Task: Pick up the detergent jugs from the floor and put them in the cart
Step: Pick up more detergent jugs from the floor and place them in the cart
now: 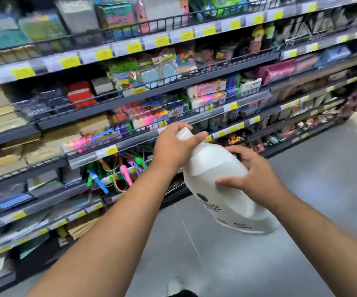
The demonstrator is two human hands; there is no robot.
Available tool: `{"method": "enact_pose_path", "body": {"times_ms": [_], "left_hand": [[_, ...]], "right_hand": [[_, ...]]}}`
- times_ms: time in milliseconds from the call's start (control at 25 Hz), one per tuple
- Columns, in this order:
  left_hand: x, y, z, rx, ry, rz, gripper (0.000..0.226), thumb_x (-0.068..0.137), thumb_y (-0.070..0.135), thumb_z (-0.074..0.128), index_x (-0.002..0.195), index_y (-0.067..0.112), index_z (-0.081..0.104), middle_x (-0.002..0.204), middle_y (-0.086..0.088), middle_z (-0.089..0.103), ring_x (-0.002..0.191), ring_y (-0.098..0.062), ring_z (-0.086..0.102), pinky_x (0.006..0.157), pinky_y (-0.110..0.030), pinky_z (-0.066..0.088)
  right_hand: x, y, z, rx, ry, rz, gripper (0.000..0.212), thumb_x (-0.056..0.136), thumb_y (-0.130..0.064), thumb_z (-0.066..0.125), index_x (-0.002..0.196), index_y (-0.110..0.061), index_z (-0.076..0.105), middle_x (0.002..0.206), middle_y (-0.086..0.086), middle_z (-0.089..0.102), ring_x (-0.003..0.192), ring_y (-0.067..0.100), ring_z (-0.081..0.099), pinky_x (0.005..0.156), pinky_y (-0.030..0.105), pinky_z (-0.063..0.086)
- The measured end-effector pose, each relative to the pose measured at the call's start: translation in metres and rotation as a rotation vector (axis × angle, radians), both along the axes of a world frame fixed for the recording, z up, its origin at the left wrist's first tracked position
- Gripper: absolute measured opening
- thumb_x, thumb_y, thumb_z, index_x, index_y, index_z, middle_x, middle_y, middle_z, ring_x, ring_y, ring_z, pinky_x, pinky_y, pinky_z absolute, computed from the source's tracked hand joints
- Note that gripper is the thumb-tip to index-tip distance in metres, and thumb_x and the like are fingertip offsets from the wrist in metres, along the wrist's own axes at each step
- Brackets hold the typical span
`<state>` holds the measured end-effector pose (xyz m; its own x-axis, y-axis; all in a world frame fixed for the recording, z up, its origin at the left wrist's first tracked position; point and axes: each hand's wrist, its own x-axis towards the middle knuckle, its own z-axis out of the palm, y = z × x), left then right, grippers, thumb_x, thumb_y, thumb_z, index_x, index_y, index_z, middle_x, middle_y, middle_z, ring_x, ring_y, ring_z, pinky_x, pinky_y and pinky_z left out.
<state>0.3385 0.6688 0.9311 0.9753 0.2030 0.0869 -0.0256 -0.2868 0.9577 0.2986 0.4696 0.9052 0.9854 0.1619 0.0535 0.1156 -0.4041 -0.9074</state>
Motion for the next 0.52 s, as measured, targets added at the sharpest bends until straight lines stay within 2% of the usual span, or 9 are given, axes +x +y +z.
{"method": "enact_pose_path", "body": {"times_ms": [120, 240, 320, 400, 440, 480, 520], "left_hand": [[0.072, -0.073, -0.003, 0.007, -0.015, -0.151, 0.031, 0.064, 0.047, 0.082, 0.085, 0.032, 0.066, 0.091, 0.011, 0.066, 0.09, -0.017, 0.064, 0.079, -0.037, 0.054], [0.142, -0.151, -0.012, -0.01, -0.029, -0.322, 0.03, 0.067, 0.04, 0.084, 0.09, 0.028, 0.069, 0.088, 0.011, 0.066, 0.085, -0.013, 0.063, 0.083, -0.034, 0.054], [0.184, -0.21, -0.011, -0.025, -0.041, -0.461, 0.031, 0.069, 0.036, 0.084, 0.094, 0.026, 0.069, 0.088, 0.015, 0.065, 0.082, -0.005, 0.061, 0.08, -0.025, 0.052], [0.22, -0.272, -0.004, -0.013, -0.059, -0.612, 0.034, 0.071, 0.033, 0.084, 0.1, 0.024, 0.069, 0.09, 0.02, 0.062, 0.08, 0.009, 0.056, 0.073, -0.006, 0.043], [0.233, -0.303, 0.0, 0.009, -0.067, -0.678, 0.036, 0.072, 0.033, 0.083, 0.104, 0.022, 0.069, 0.092, 0.021, 0.061, 0.082, 0.011, 0.055, 0.07, -0.001, 0.039], [0.246, -0.331, 0.003, 0.02, -0.08, -0.738, 0.039, 0.073, 0.034, 0.083, 0.106, 0.022, 0.068, 0.096, 0.019, 0.062, 0.085, 0.009, 0.056, 0.073, 0.0, 0.039], [0.259, -0.359, 0.003, 0.018, -0.091, -0.784, 0.04, 0.072, 0.035, 0.083, 0.107, 0.022, 0.068, 0.1, 0.015, 0.063, 0.09, 0.001, 0.059, 0.08, -0.007, 0.043]], "right_hand": [[0.04, -0.066, 0.004, -0.021, 0.038, -0.169, 0.068, 0.054, -0.029, 0.094, 0.112, -0.042, 0.061, 0.091, -0.012, 0.067, 0.076, -0.005, 0.063, 0.058, 0.011, 0.048], [0.076, -0.128, 0.0, -0.059, 0.04, -0.341, 0.07, 0.051, -0.032, 0.094, 0.111, -0.046, 0.059, 0.088, -0.015, 0.067, 0.074, -0.004, 0.062, 0.056, 0.017, 0.045], [0.096, -0.169, -0.002, -0.046, 0.049, -0.488, 0.07, 0.05, -0.033, 0.094, 0.109, -0.047, 0.059, 0.089, -0.014, 0.067, 0.074, -0.001, 0.062, 0.057, 0.019, 0.045], [0.113, -0.215, 0.0, -0.033, 0.047, -0.622, 0.07, 0.051, -0.031, 0.094, 0.109, -0.047, 0.058, 0.089, -0.015, 0.066, 0.073, -0.003, 0.062, 0.054, 0.015, 0.045], [0.119, -0.238, 0.003, -0.03, 0.054, -0.677, 0.069, 0.052, -0.028, 0.094, 0.109, -0.047, 0.058, 0.088, -0.016, 0.066, 0.07, -0.004, 0.061, 0.052, 0.012, 0.045], [0.126, -0.26, 0.006, -0.019, 0.059, -0.716, 0.068, 0.054, -0.027, 0.093, 0.108, -0.047, 0.058, 0.086, -0.015, 0.066, 0.065, -0.005, 0.06, 0.05, 0.01, 0.043], [0.133, -0.283, 0.009, -0.011, 0.065, -0.748, 0.067, 0.054, -0.026, 0.093, 0.107, -0.048, 0.059, 0.085, -0.014, 0.067, 0.061, -0.005, 0.059, 0.049, 0.011, 0.042]]}}
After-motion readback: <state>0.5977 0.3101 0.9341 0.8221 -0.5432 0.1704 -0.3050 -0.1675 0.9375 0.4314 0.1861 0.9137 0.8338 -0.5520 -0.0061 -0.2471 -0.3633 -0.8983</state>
